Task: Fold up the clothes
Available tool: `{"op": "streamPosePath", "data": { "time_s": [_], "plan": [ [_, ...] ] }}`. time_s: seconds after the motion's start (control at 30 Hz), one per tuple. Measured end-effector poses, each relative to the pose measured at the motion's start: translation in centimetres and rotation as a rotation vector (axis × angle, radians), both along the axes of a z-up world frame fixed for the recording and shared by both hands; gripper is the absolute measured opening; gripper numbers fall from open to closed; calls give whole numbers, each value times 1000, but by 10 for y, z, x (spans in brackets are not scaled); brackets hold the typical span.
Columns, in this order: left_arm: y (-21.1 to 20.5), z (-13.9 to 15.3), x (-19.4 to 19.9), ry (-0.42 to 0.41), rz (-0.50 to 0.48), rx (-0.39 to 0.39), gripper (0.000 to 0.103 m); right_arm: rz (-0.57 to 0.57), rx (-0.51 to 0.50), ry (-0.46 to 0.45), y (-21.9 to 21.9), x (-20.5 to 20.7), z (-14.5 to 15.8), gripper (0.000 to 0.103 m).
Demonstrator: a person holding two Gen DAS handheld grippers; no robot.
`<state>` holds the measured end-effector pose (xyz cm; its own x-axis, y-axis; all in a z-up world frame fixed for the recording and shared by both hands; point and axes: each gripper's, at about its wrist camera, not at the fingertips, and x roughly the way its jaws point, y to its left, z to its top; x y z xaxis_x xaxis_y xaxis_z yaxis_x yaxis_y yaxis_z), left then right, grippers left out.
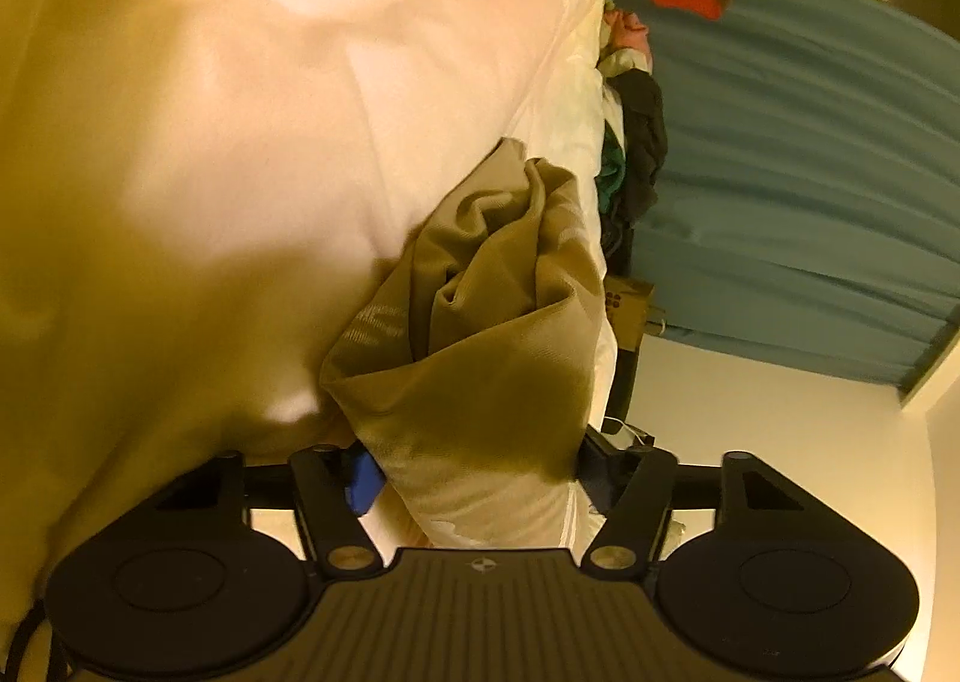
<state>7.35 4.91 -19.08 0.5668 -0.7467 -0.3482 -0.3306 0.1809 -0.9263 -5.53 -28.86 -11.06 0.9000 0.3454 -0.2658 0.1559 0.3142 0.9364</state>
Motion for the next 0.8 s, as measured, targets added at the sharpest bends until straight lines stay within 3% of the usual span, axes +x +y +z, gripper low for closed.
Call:
{"op": "streamPosePath", "data": {
  "time_s": [0.2,0.43,0.6,0.7,0.8],
  "plan": [
    [-6,31,11,-41,-69,46,47,11,-5,-3,1,-6,18,22],
    [-49,119,55,-93,-180,161,43,-15,36,-24,-22,-12,67,22],
    [-149,195,105,-176,-222,267,42,-61,94,15,-77,20,97,22],
    [-211,242,135,-229,-246,331,41,-96,18,2,-122,56,130,22],
    [-273,270,182,-340,-250,279,40,-141,-105,-84,-166,91,168,22]
  ]
}}
